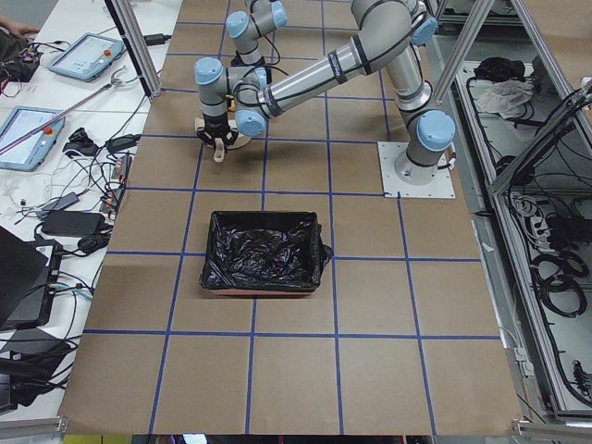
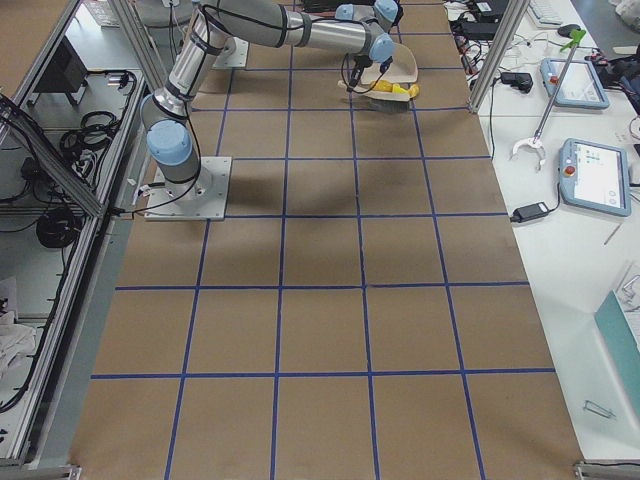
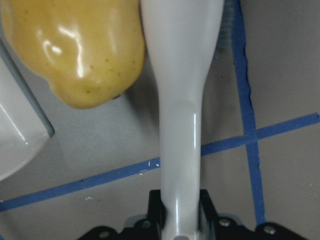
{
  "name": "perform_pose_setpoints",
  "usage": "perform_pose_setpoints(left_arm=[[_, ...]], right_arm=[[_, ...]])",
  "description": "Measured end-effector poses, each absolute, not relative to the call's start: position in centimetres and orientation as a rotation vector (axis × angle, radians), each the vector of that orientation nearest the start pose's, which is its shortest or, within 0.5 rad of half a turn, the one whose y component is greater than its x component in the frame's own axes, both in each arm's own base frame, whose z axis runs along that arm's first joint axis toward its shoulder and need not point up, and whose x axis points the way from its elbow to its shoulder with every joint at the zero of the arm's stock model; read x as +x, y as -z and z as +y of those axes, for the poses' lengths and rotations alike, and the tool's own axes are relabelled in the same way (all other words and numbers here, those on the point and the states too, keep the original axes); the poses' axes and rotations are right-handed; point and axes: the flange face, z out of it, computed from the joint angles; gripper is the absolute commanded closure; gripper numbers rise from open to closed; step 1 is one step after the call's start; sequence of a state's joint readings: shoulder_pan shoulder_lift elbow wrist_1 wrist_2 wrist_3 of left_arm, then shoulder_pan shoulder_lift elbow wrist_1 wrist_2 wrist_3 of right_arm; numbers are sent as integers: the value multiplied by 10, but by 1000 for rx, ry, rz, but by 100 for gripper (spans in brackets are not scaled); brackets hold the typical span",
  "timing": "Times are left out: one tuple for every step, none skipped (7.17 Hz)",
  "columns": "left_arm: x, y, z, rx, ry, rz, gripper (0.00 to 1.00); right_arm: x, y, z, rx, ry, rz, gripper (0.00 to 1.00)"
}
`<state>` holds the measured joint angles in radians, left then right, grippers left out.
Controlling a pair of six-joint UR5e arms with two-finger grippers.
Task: Sweep and dump trash into bin
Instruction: 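Sweep the potato with the right gripper's brush toward the dustpan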
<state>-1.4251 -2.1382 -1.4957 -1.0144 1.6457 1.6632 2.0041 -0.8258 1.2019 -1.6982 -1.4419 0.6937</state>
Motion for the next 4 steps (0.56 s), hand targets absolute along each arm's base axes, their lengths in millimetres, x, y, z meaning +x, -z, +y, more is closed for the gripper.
perform_pose_setpoints(left_arm=[[-26,-243,-691,2090,-32,2212,100],[-25,-243,-691,2089,-33,2213,100],[-25,-242,-691,2089,-35,2213,100],[-25,-242,-691,2089,-36,2213,100]], right_arm=[[442,-210,-595,438,-440,3100,82],[448,-212,-593,441,-443,3089,82],[454,-214,-590,445,-443,3081,82],[459,-215,-588,447,-443,3077,82]])
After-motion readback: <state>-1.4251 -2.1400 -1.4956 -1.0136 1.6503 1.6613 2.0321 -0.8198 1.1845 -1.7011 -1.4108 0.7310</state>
